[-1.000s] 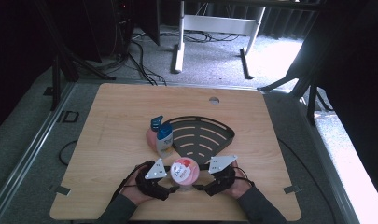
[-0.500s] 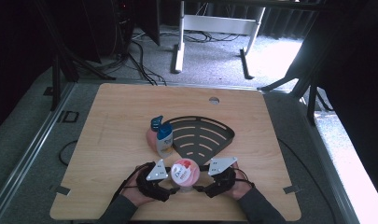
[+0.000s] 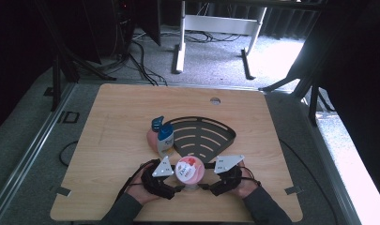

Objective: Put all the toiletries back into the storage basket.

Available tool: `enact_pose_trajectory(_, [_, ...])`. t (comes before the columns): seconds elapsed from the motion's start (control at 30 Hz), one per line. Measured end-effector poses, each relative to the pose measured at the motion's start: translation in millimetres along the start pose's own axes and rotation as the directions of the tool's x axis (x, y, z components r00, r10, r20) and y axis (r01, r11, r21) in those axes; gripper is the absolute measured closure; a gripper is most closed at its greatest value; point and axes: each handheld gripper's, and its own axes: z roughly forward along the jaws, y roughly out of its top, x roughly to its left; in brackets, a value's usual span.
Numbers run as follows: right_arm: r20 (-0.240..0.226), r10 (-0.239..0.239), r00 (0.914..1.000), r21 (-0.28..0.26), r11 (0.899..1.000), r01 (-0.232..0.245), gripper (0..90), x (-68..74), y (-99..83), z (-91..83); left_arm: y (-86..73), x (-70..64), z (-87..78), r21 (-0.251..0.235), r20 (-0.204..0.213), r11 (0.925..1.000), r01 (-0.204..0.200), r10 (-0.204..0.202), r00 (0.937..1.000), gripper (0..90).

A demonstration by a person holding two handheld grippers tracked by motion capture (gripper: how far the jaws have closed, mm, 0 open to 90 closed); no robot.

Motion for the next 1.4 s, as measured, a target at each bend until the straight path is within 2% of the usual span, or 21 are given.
enact_pose_trajectory(0.1, [0.004, 0.0, 1.0, -0.004, 1.0, 0.0, 27.5, -2.7, 0.0, -3.5, 3.7, 0.8, 2.0, -0.005, 0.002, 1.0, 0.008, -0.008, 1.0, 24.0])
enact_pose_trajectory(0.5, [0.021, 0.015, 0.9997, -0.015, 1.0, -0.015, 27.5, -18.0, -0.6, -11.3, 21.5, 6.1, 8.7, 0.006, -0.037, 1.0, 0.008, -0.007, 0.9993, 24.0])
enact_pose_trajectory(0.67, [0.031, 0.02, 0.9993, -0.012, 1.0, -0.02, 27.6, -24.7, -0.2, -11.7, 26.3, 9.4, 13.3, 0.02, -0.051, 0.9995, 0.026, -0.025, 0.9984, 24.0])
enact_pose_trajectory(0.8, [0.042, 0.007, 0.9991, -0.005, 1.0, -0.007, 27.7, -28.8, 0.2, -12.9, 29.8, 11.2, 16.6, 0.021, -0.057, 0.9992, 0.034, -0.033, 0.9978, 24.0])
enact_pose_trajectory(1.07, [0.037, 0.036, 0.9987, -0.012, 0.999, -0.035, 27.6, -42.0, -1.9, -16.6, 41.9, 12.8, 22.1, 0.022, -0.1, 0.9995, 0.02, -0.018, 0.9948, 23.9])
enact_pose_trajectory(1.27, [0.041, 0.043, 0.9982, -0.009, 0.999, -0.043, 27.6, -48.3, -2.9, -18.6, 46.6, 15.9, 26.4, 0.017, -0.104, 0.9996, 0.021, -0.019, 0.9944, 23.9])
enact_pose_trajectory(1.4, [0.051, 0.052, 0.9973, -0.01, 0.999, -0.052, 27.5, -54.9, -3.3, -20.7, 52.0, 17.4, 30.7, 0.007, -0.13, 0.9998, 0.02, -0.019, 0.9913, 23.9])
